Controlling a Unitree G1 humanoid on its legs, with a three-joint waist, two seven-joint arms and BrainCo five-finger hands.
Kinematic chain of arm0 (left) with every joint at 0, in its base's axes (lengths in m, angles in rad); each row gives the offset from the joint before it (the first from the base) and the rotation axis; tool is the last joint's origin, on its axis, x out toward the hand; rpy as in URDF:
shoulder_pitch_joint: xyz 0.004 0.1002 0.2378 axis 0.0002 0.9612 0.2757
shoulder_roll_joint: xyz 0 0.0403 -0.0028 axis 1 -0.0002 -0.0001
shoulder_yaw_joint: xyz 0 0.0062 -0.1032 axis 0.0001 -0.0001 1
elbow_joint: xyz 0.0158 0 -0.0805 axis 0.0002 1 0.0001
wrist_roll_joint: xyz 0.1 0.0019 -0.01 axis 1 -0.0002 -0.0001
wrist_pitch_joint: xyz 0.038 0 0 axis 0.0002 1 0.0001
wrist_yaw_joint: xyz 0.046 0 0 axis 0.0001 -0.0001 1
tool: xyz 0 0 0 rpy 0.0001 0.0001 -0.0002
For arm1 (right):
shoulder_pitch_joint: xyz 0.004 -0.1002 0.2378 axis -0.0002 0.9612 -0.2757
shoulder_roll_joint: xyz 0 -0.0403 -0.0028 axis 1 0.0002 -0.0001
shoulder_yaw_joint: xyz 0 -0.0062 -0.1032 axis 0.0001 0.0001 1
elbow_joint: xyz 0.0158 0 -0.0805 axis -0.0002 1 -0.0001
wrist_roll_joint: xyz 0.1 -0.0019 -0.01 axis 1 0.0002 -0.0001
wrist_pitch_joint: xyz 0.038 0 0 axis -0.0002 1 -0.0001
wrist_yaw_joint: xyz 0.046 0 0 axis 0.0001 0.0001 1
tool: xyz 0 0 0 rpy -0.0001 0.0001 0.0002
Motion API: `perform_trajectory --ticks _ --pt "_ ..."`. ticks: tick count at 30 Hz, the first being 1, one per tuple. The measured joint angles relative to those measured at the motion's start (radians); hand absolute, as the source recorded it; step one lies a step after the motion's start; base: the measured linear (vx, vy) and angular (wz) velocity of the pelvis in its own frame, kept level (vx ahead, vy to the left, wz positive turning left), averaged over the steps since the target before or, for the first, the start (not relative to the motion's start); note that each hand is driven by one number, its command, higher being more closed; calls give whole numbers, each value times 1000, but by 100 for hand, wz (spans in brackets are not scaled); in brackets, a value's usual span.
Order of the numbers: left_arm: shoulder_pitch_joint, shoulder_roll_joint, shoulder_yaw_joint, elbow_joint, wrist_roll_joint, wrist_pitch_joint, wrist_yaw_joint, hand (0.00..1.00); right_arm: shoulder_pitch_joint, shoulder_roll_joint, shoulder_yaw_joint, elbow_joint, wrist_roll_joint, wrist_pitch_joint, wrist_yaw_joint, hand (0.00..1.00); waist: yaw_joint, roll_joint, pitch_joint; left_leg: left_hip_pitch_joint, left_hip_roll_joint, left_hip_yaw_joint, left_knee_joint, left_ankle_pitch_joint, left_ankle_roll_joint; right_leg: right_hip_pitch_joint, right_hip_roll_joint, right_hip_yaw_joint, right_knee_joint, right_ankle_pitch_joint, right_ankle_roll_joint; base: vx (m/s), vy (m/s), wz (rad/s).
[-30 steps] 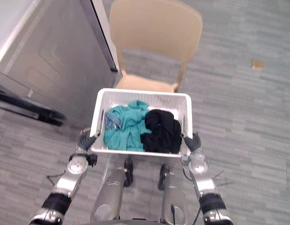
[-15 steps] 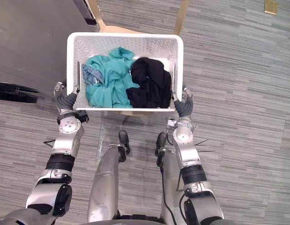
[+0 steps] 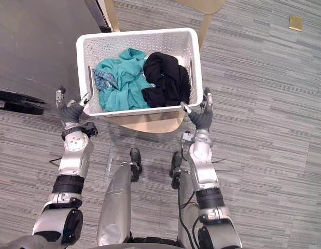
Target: Pick up the laundry basket with both hands and put the clothes into the washing machine.
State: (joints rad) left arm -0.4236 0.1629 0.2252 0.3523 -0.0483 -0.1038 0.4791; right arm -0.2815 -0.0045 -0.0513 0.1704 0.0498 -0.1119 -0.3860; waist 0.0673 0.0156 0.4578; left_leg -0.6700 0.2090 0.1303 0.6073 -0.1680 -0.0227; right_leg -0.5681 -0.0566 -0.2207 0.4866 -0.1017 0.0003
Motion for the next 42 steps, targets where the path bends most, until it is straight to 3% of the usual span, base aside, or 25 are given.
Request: perform_trajectory --ticks 4,10,13,16,18,25,29,31,32,34,36,37,38,39,40,42 --pt "93 -4 41 -2 0 -9 -3 0 70 -5 -46 -24 -2 -1 19 0 0 -2 1 44 -4 9 -11 -10 -2 39 -7 -1 -2 -9 0 13 -11 6" --pt "269 -12 57 -6 -24 -18 -76 0 206 -26 -57 -72 -17 -28 65 0 0 -12 -1 148 -17 40 -59 -15 4 124 -32 -4 -3 -34 11 28 -16 13" --pt "376 -18 10 -6 -41 -26 -136 0 294 -31 -48 -66 -22 -37 128 0 0 -37 -16 230 -41 50 -113 -4 -10 186 -51 -6 -15 -51 20 76 -16 17" --pt "482 -25 -69 37 -63 -39 -219 0 383 -45 -40 61 -26 -35 211 0 0 -69 -71 296 -66 25 -187 15 -19 262 -54 -33 -77 -52 22 133 -25 28" --pt "503 -42 -79 136 -69 -40 -262 0 418 -47 -21 171 -33 -35 245 0 -4 -77 -112 332 -81 4 -224 33 -14 313 -61 -64 -107 -56 28 160 -33 47" --pt "559 -96 -83 465 -74 -34 -307 0 435 -45 -7 522 -110 -31 280 0 -2 -44 -237 466 -140 -71 -299 42 -17 490 -89 -141 -183 -83 61 135 1 38" --pt "555 -100 -78 504 -68 -31 -318 0 419 -44 -7 589 -111 -25 277 0 -2 -29 -247 458 -161 -126 -270 41 -18 532 -105 -212 -169 -104 68 15 -7 52" --pt "550 -100 -78 506 -61 -31 -325 0 393 -47 -6 616 -108 -22 274 0 0 -25 -249 423 -157 -130 -240 41 -20 536 -107 -248 -168 -107 66 -95 10 59" --pt "541 -97 -78 517 -57 -31 -325 0 370 -52 -8 643 -106 -21 272 0 0 -24 -250 406 -150 -121 -244 26 -39 541 -114 -279 -175 -106 65 -108 11 62" --pt "522 -92 -75 544 -55 -31 -324 0 351 -58 -8 664 -100 -17 269 0 -2 -25 -249 379 -80 -24 -199 20 -29 551 -125 -318 -182 -98 65 -56 24 60" --pt "508 -79 -72 562 -51 -30 -323 0 327 -71 -8 682 -100 -10 254 0 -8 -34 -244 361 11 33 -169 18 -27 566 -174 -355 -182 -86 88 5 127 58" --pt "508 -76 -69 562 -46 -31 -320 0 327 -75 -7 682 -100 -8 255 0 -15 -41 -242 359 30 45 -173 18 -27 570 -192 -362 -183 -85 95 22 232 64" --pt "507 -73 -68 564 -29 -30 -308 0 322 -86 -5 683 -100 -3 255 0 -33 -38 -243 356 62 60 -193 21 -31 583 -221 -381 -195 -73 127 52 329 59" --pt "507 -77 -75 575 -18 -28 -298 0 322 -98 -4 685 -100 2 254 0 -41 -17 -254 359 92 63 -229 21 -31 585 -243 -387 -193 -69 166 115 461 80" --pt "499 -80 -89 592 -17 -25 -297 0 319 -108 -6 698 -100 7 255 0 -55 1 -259 358 83 80 -220 80 -104 602 -275 -394 -181 -70 206 177 517 68" --pt "477 -54 -115 591 3 -22 -297 0 320 -83 9 710 -99 8 261 0 -54 -47 -257 326 7 76 -131 7 -63 617 -345 -373 -171 -65 228 219 457 63"
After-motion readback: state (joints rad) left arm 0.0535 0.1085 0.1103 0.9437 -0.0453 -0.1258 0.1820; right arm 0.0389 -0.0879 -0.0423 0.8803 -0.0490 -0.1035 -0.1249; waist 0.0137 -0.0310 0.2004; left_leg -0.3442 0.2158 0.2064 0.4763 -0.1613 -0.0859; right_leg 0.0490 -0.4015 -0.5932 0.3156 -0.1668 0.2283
